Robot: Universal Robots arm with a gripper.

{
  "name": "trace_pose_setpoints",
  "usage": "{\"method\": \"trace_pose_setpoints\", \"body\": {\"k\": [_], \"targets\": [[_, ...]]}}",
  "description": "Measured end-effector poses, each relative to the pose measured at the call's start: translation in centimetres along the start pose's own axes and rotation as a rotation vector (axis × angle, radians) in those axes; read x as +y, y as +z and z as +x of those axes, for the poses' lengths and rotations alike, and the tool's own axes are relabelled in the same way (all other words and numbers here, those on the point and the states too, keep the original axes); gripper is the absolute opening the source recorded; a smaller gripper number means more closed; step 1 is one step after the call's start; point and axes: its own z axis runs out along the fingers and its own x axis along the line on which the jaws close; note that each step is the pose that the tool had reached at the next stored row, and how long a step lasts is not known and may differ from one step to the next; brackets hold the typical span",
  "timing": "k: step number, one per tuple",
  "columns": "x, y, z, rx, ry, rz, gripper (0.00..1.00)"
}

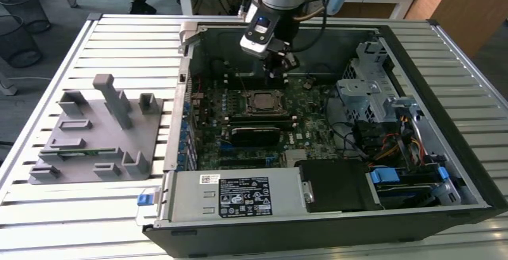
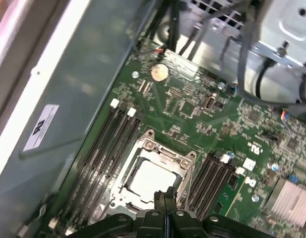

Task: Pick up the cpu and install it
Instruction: 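Install the first cpu locking lever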

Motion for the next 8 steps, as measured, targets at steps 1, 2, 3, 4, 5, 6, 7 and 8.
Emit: {"method": "trace_pose_setpoints", "body": {"k": [1,2,3,4,5,6,7,8], "targets": [[0.00,0.01,0.00,-0.0003,-0.018,-0.0006,0.11],[0.00,0.02,0.00,-0.0007,-0.036,-0.0011,0.11],[0.00,0.03,0.00,-0.0011,-0.054,-0.0016,0.11],[0.00,0.03,0.00,-0.0015,-0.072,-0.0020,0.11],[0.00,0.04,0.00,-0.0019,-0.092,-0.0026,0.11],[0.00,0.05,0.00,-0.0023,-0.110,-0.0032,0.11],[0.00,0.06,0.00,-0.0026,-0.127,-0.0037,0.11],[0.00,0.06,0.00,-0.0030,-0.145,-0.0042,0.11]]}}
